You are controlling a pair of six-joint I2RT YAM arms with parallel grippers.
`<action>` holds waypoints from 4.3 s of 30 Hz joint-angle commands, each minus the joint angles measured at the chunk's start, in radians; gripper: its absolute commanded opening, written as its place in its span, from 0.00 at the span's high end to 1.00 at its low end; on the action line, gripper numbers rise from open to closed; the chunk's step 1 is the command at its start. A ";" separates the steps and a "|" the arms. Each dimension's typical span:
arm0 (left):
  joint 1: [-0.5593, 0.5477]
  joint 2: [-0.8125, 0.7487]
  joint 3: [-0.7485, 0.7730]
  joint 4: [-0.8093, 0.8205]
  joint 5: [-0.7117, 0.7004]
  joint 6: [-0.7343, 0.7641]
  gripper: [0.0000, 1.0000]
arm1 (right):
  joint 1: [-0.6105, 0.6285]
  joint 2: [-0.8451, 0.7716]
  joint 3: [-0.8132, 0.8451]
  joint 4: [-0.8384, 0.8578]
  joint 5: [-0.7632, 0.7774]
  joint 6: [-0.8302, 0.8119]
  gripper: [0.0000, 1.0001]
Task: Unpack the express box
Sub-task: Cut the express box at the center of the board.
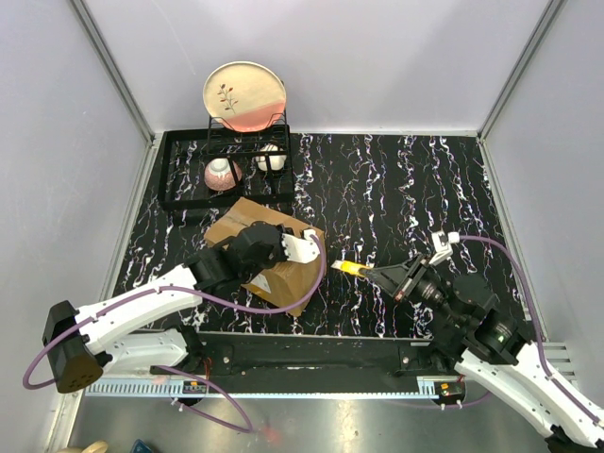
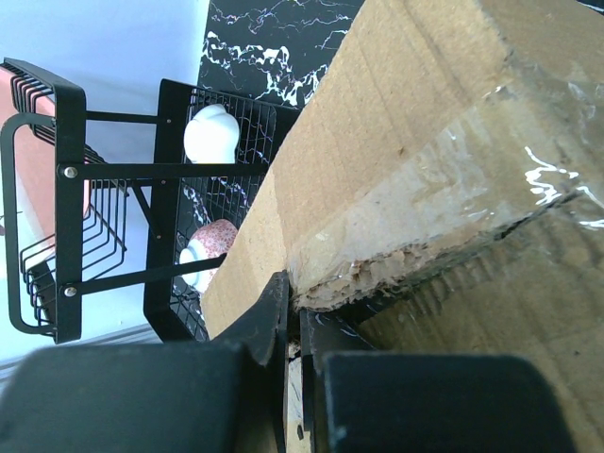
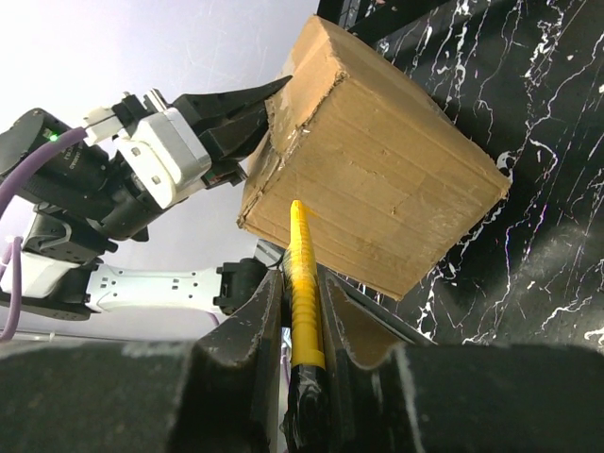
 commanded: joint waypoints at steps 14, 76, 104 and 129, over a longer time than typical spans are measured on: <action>-0.003 0.015 -0.027 0.124 -0.026 -0.028 1.00 | -0.004 0.222 -0.053 0.377 -0.032 0.128 1.00; -0.015 -0.007 -0.031 0.118 -0.017 -0.022 1.00 | -0.176 0.357 -0.181 0.602 -0.215 0.312 1.00; -0.016 -0.004 -0.034 0.113 -0.011 -0.018 1.00 | -0.233 0.414 -0.283 0.863 -0.299 0.413 1.00; -0.015 -0.007 -0.042 0.114 -0.009 -0.021 1.00 | -0.265 0.454 -0.320 0.961 -0.353 0.458 1.00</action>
